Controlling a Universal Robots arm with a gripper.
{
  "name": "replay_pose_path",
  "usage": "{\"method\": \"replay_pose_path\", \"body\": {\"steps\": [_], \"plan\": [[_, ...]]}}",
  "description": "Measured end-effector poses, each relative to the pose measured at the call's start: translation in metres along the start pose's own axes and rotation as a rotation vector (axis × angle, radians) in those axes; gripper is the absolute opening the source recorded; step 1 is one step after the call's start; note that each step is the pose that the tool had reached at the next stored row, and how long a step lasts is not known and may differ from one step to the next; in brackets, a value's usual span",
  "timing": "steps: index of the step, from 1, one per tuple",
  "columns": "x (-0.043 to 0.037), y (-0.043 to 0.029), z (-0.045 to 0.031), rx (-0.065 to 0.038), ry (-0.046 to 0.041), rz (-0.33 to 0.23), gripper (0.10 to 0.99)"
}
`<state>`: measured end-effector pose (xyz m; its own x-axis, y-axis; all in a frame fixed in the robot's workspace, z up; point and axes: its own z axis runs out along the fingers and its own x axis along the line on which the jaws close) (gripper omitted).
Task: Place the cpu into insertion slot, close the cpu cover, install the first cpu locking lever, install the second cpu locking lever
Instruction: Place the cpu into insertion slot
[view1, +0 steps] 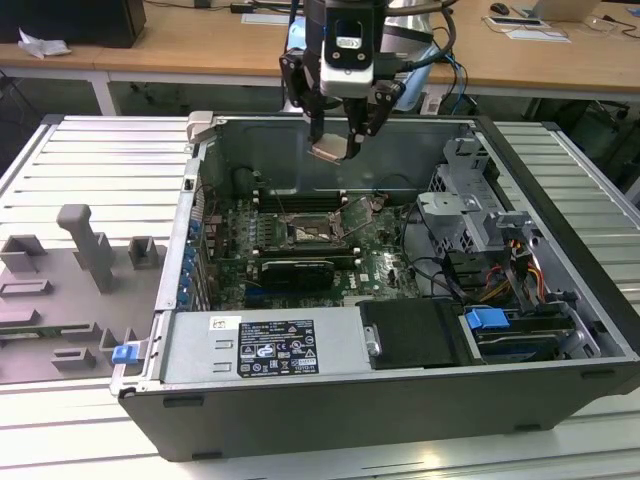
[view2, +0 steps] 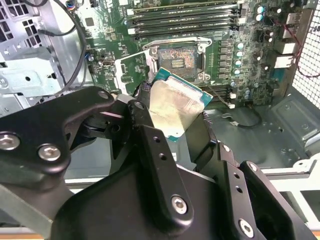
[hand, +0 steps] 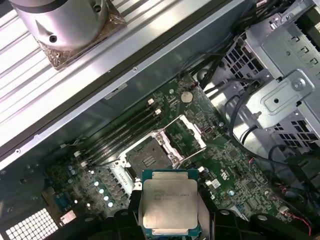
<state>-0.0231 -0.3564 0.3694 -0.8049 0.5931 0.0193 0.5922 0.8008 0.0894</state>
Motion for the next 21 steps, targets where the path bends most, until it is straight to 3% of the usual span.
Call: {"method": "replay_pose_path", "body": {"steps": [15,21], "plan": [[0.0,-0.0004,0.0043,-0.005,-0.0221,0.247,0.525],[-0.0001,-0.0005,0.0052,-0.006,-0.0266,0.296,0.525]]}}
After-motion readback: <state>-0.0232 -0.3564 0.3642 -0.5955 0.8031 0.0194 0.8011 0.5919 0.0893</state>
